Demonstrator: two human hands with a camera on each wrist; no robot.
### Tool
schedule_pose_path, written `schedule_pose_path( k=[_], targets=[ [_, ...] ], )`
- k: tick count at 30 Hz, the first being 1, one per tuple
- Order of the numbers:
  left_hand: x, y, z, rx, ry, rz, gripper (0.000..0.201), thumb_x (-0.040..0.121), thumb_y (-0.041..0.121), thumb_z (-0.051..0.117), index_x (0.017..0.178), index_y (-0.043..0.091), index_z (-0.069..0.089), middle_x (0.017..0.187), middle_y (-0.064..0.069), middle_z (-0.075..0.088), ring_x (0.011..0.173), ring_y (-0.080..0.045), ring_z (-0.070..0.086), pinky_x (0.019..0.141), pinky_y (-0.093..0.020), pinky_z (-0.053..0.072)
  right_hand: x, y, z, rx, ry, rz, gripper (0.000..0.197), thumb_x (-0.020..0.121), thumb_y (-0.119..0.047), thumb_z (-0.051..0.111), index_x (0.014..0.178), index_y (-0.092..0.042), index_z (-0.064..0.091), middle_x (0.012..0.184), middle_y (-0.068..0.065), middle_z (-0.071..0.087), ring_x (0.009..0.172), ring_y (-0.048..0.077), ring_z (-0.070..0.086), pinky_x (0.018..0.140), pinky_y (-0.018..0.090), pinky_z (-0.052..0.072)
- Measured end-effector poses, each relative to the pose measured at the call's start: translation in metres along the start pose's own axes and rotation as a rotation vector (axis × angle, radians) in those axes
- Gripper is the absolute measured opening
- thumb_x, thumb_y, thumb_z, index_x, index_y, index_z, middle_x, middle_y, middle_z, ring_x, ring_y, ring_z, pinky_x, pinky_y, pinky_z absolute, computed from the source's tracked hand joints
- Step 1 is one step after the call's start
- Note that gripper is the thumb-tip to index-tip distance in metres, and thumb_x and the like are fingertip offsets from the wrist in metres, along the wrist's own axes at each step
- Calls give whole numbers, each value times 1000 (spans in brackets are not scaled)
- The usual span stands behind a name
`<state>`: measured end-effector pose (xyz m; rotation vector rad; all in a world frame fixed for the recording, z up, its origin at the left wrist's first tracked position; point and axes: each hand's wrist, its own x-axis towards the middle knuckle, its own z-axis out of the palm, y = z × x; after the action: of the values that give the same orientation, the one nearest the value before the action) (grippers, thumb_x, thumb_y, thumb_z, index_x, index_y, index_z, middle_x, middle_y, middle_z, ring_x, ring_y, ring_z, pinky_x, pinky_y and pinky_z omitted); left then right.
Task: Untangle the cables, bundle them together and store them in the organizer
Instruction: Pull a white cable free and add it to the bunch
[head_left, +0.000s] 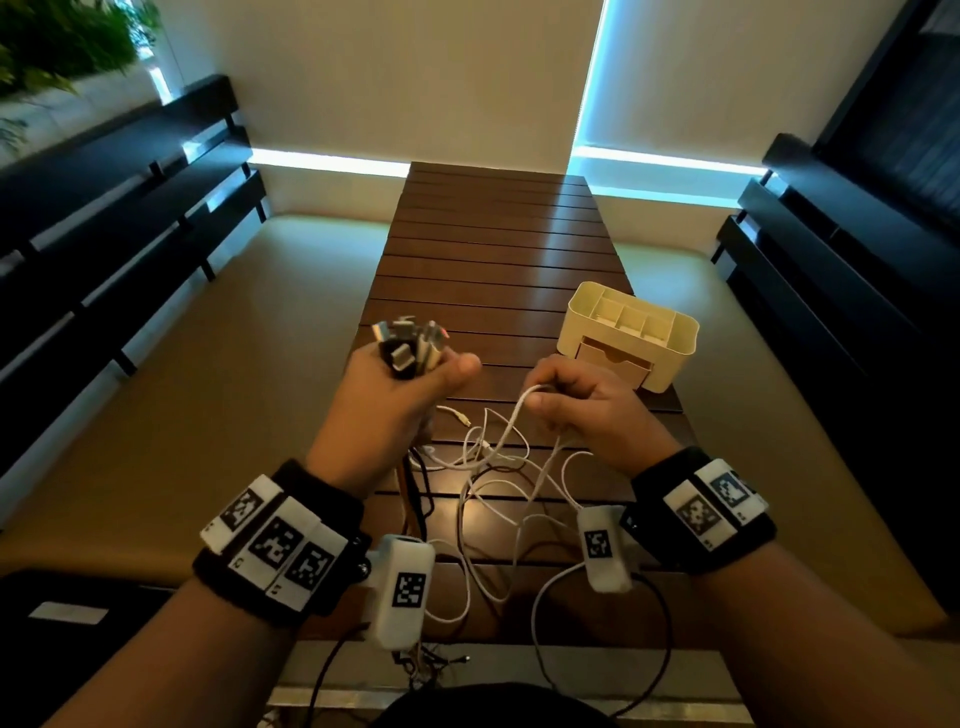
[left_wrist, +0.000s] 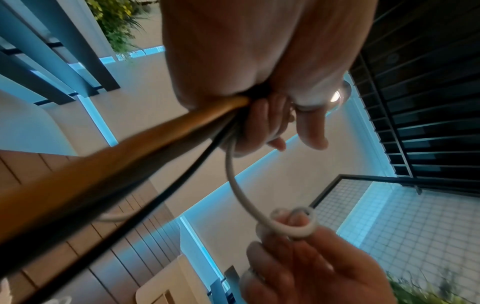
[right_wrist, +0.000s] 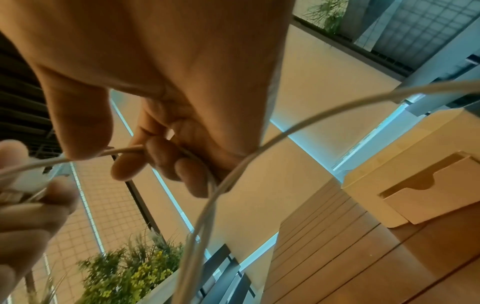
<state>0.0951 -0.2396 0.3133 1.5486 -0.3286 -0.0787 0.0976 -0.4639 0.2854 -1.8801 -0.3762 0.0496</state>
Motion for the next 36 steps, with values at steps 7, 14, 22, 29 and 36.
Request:
schedule_pose_path(
  k=[7, 14, 22, 29, 36],
  targets=[
    [1, -8, 11, 263, -59, -39, 16, 85, 24, 75, 93, 10, 73, 67, 8, 68, 58, 1, 60, 54, -9, 44, 3, -6, 17, -213, 111, -79, 5, 90, -26, 69, 86, -29, 67, 74, -10, 64, 67, 4, 57, 61, 14, 47],
    [3, -15, 8, 385, -155, -57, 14, 91, 18, 69, 79, 10, 68, 70, 1, 65, 64, -5, 60, 62, -15, 49, 4, -6, 21, -184, 100, -64, 7, 89, -23, 72, 88, -29, 68, 78, -6, 66, 71, 13, 61, 67, 27, 52],
    [11, -4, -18, -53, 7, -78, 23, 84, 12, 71, 68, 20, 58, 51, 3, 33, 41, -11, 25, 42, -22, 22, 9, -11, 11, -151, -83, 68, 10, 99, -29, 57, 92, -26, 64, 62, -16, 58, 54, -1, 51, 57, 18, 45],
    [9, -7, -51, 48, 66, -167, 20, 92, 7, 61, 75, 13, 53, 56, -5, 29, 44, -15, 24, 48, -30, 18, 9, 4, -4, -242, -112, 257, 20, 100, -35, 51, 99, -20, 64, 76, 0, 59, 61, 10, 53, 66, 31, 51],
    [8, -52, -36, 743, -240, -404, 26, 93, 29, 66, 72, 15, 60, 65, 1, 54, 56, -12, 47, 57, -27, 38, 23, 0, -10, -527, -8, 167, 14, 99, -34, 54, 94, -34, 67, 82, -11, 64, 76, 7, 59, 66, 20, 43]
  ],
)
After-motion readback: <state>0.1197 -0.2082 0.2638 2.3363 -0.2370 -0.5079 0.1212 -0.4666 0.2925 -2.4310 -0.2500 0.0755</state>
